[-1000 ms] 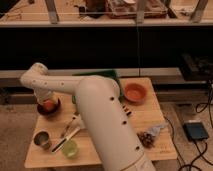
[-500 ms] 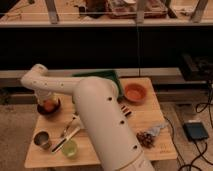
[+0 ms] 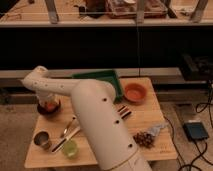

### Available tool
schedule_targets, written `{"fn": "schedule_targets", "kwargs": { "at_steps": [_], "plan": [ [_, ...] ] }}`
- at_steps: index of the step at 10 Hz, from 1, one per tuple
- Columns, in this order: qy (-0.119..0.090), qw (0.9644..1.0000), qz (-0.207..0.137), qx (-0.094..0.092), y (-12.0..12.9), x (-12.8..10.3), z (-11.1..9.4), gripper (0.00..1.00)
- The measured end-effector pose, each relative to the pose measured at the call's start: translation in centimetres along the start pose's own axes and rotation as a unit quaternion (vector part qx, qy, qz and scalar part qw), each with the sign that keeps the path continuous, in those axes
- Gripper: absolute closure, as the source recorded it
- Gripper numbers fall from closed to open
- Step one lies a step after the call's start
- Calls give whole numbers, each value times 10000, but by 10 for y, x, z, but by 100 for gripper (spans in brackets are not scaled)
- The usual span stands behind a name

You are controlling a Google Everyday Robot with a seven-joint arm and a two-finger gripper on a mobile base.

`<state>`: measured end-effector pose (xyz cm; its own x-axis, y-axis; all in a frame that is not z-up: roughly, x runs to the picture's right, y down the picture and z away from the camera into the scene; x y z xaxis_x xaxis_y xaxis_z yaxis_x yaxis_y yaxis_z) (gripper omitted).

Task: Place apple in metal cup

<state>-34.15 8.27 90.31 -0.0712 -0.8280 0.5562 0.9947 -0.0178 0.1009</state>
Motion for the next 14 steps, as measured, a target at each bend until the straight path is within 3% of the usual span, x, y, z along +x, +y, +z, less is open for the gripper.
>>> {"fn": "schedule_targets", "kwargs": {
  "at_steps": [3,7,12,14],
  "plan": [
    [-118,9999,5,-112,5,0,11,42],
    [-185,9997,-4,-142,10,-3,9,45],
    [-296,9995,-38,-139,12,-11,4,93],
    [-355,9993,-32,-100,13,-14,-3,100]
  ]
}}
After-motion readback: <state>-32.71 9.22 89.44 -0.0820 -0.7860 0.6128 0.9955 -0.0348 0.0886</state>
